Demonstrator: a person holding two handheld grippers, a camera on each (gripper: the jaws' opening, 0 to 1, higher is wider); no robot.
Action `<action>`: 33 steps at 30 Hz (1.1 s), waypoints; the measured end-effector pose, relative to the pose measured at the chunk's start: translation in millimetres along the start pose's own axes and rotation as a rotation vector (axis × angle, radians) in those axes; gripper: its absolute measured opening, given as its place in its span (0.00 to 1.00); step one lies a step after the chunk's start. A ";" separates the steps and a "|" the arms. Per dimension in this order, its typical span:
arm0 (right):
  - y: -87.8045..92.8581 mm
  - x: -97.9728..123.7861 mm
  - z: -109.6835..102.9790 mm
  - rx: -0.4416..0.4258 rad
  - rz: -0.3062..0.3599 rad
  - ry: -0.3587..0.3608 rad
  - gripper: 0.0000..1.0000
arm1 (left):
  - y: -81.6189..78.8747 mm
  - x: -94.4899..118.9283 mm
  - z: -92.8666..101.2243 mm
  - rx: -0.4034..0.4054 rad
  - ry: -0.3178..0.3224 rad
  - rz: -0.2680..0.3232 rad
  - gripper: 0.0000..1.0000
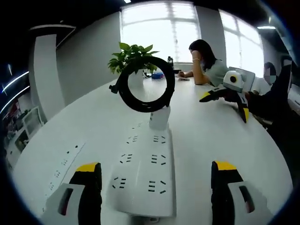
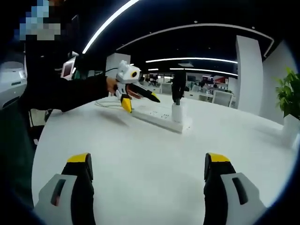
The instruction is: Straighten the power strip on the desk, plug the charger into it
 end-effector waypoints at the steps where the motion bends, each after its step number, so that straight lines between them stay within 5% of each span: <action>1: 0.1 0.2 0.4 0.002 -0.001 0.002 0.99 | 0.4 -0.5 0.9 -0.004 0.011 -0.002 0.99; 33: 6.6 2.4 4.1 0.005 -0.008 0.013 0.99 | 0.5 -27.7 -20.3 0.010 0.071 -0.067 0.95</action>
Point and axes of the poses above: the point that each gripper's makers call its tool centre point, and the gripper's own axes: x roughly backward along the fingers, z roughly to its right, y roughly out of its underside, the point moved 1 cm from there along x, roughly backward along the fingers, and after that the axes turned 7 degrees about x, right-handed, at the moved point
